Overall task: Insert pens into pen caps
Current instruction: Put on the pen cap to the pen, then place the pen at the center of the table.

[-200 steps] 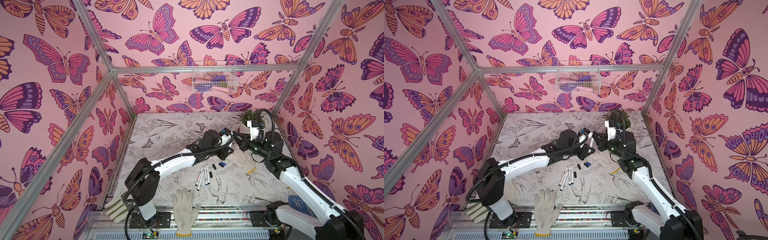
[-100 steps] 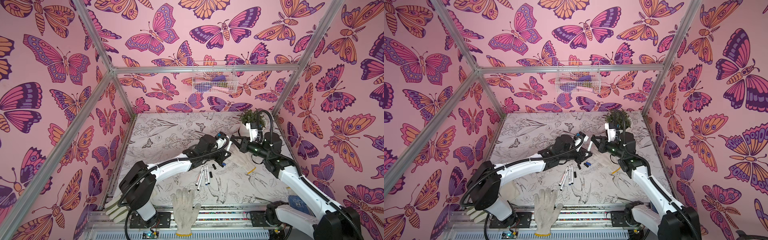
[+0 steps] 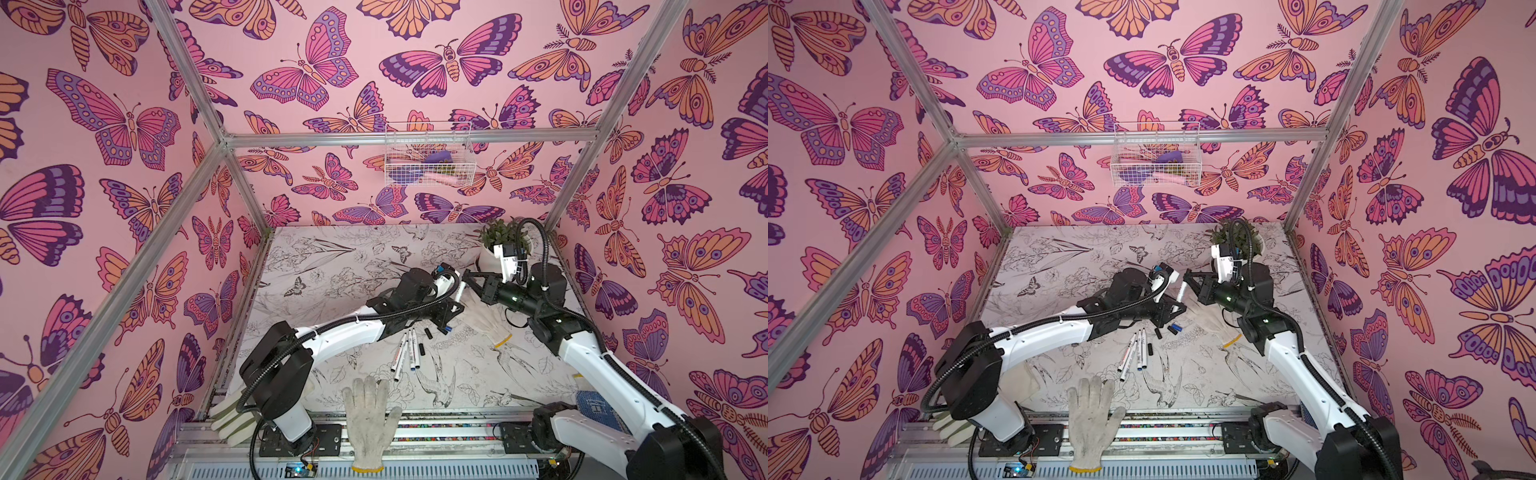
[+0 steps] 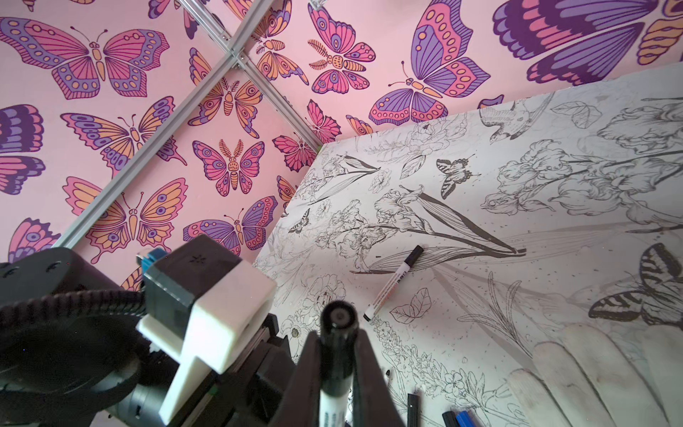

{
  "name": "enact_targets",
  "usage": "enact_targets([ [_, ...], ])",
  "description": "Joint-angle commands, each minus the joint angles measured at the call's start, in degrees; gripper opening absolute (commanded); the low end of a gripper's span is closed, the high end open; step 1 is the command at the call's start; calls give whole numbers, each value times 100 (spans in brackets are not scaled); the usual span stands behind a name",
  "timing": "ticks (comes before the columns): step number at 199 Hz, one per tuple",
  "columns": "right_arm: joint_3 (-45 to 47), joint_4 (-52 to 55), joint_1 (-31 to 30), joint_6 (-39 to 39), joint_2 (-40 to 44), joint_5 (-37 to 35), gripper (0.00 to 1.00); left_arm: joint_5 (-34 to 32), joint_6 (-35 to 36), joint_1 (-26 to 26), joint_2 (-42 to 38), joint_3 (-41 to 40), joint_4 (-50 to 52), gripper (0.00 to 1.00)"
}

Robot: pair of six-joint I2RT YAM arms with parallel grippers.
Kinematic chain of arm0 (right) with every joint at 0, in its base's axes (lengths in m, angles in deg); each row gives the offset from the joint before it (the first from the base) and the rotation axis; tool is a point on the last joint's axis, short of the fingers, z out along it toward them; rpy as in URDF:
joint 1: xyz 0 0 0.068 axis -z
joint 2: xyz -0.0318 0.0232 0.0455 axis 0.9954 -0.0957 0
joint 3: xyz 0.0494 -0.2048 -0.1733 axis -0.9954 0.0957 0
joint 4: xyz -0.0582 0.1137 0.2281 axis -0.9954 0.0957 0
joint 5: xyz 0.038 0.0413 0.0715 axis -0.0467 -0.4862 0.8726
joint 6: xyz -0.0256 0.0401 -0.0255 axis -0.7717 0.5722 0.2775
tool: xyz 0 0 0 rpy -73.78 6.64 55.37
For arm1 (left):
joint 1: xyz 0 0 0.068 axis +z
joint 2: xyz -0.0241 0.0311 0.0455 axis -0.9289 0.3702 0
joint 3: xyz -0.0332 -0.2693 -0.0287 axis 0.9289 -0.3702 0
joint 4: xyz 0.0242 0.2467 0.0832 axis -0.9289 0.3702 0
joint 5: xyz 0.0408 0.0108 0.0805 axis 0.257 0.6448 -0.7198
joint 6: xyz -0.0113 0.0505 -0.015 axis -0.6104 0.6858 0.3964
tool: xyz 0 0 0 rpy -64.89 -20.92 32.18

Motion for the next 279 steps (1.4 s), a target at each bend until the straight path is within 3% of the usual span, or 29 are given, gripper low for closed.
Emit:
enact_targets([
  [1, 97, 1095, 31, -101, 52, -210, 3, -99, 174, 0, -89, 381, -820, 0],
  [53, -45, 816, 28, 228, 68, -236, 9, 412, 616, -38, -15, 622, -256, 0],
  [77, -194, 747, 33, 365, 55, -185, 17, 521, 761, -43, -58, 602, -53, 0],
  [108, -305, 679, 32, 435, 98, -338, 42, 656, 872, -47, -64, 582, 159, 0],
  [130, -392, 645, 39, 492, 179, -520, 53, 649, 901, -38, -98, 481, 239, 0],
  [195, -17, 513, 224, 551, 1005, -1643, 60, 442, 124, 475, -19, -420, -359, 0],
  [214, 82, 950, 229, 509, 1193, -2628, 59, -103, -24, 639, 86, -533, -155, 0],
  [232, 132, 1259, 235, 360, 1190, -3060, 58, -920, -208, 768, 281, -388, 447, 0],
  [247, 134, 1426, 236, 301, 1092, -3113, 57, -1560, -246, 840, 527, -63, 1173, 0],
  [279, 196, 1403, 236, 369, 890, -2886, 55, -2165, -103, 840, 1189, 784, 2621, 0],
])
